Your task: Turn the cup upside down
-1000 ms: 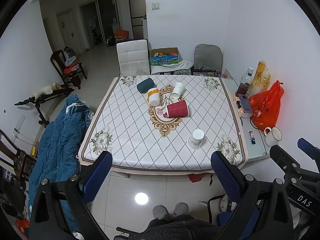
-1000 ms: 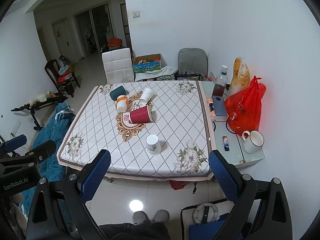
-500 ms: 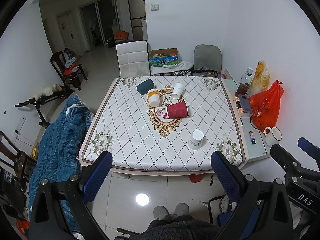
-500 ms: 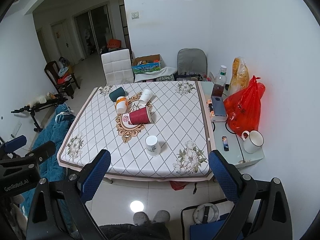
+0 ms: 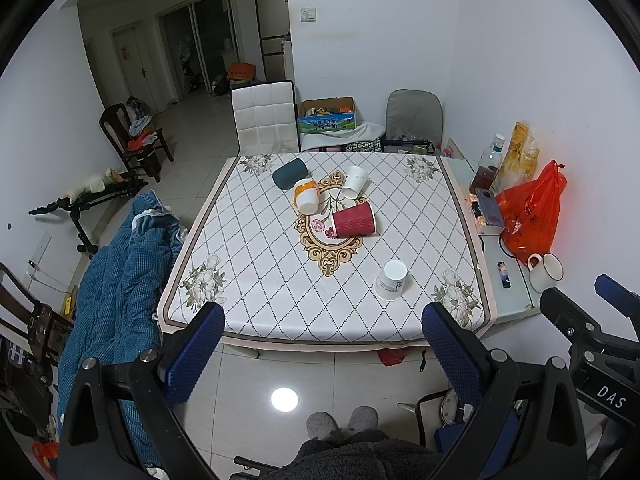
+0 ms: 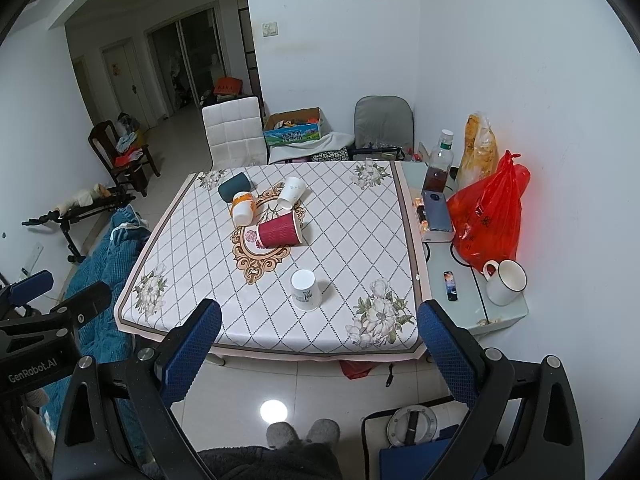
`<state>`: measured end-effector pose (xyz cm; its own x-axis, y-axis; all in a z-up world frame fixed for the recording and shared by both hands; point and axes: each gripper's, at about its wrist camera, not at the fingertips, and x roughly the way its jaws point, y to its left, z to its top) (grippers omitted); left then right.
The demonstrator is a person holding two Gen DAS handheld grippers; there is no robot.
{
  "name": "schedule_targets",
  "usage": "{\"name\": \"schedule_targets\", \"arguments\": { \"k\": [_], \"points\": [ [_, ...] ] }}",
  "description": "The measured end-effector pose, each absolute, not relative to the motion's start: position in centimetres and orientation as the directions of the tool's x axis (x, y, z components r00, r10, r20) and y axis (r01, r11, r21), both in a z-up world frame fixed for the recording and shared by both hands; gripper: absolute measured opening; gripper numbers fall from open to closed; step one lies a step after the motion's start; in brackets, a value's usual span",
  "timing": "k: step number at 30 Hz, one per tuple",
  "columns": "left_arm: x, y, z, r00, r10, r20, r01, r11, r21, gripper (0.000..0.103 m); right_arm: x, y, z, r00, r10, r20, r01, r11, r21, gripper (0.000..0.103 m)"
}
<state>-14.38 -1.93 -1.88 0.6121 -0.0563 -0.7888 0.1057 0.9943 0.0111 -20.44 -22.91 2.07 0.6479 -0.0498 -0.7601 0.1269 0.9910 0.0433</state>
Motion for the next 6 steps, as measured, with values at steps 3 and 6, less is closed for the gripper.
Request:
{"name": "schedule_targets", "arguments": {
  "k": [3, 6],
  "points": [
    [-14.44, -2.03, -1.82, 0.613, -0.056, -0.788, 0.107, 0.994, 0.012, 0.101, -20.46, -22.95, 2.09, 0.647, -0.05, -0.761, 0.13, 0.99, 0.045, 0.1],
    [-14.4, -1.95, -1.71, 0.614, -0.056, -0.787, 0.111, 0.994, 0.015, 0.101, -20.54, -23.0, 2.07, 0.647, -0.05, -0.761, 0.132, 0.99, 0.047, 0.1]
  ]
}}
